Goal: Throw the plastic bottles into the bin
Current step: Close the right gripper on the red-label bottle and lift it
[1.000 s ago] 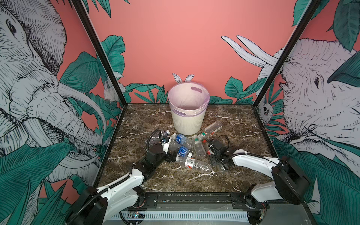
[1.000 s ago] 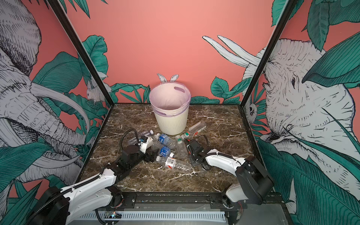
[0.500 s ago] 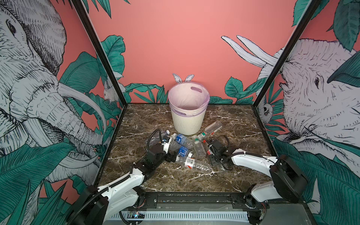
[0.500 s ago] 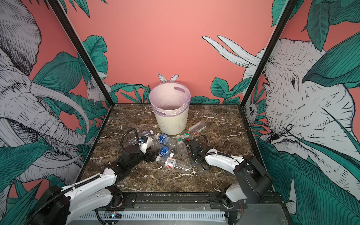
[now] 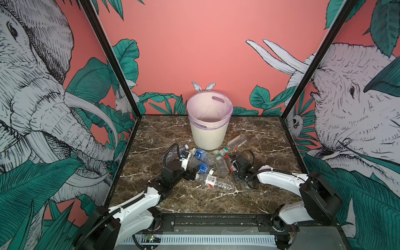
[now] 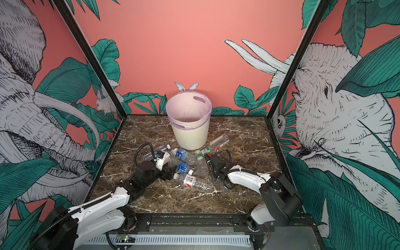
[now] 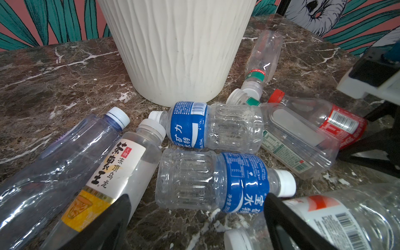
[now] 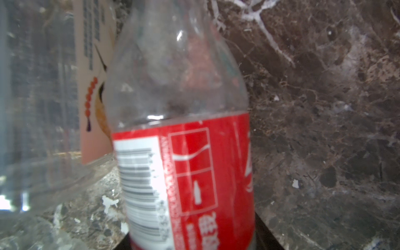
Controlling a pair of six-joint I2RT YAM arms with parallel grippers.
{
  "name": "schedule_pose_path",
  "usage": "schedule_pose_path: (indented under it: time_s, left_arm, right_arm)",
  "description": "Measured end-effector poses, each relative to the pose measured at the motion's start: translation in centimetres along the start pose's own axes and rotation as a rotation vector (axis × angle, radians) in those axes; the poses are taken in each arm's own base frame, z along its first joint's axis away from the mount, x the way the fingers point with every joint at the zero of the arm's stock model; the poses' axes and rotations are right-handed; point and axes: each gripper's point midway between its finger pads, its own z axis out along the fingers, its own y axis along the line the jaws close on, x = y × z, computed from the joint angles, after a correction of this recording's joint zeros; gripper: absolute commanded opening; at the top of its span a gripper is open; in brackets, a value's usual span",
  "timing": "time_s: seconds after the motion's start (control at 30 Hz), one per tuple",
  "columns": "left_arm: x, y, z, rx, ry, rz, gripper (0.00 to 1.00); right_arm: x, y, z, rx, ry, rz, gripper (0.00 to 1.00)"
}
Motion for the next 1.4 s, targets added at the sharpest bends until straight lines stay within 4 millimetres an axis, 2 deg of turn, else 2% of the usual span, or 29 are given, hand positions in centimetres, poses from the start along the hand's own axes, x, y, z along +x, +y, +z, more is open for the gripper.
schedule_pose_path:
  time_s: [0.1, 0.37, 0.63, 1.4]
  left_arm:
    - [0.0, 0.0, 0.0, 0.000, 0.000, 0.000, 0.96]
    - [0.0, 0.0, 0.0, 0.000, 0.000, 0.000, 0.96]
    - [-0.1, 0.0, 0.0, 0.000, -0.002, 0.000, 0.96]
    - [-0.2, 0.1, 0.0, -0.004, -0.003, 0.000, 0.96]
  right_arm:
    - [-0.1, 0.1, -0.1, -0.009, -0.010, 0.003, 0.37]
    - [-0.4, 0.1, -1.5, -0.042, -0.063, 0.015, 0.33]
    - [-0.7, -0.1, -2.9, -0.060, -0.119, 0.030, 0.32]
    - [-3.5, -1.7, -9.1, -0.088, -0.379, 0.106, 0.31]
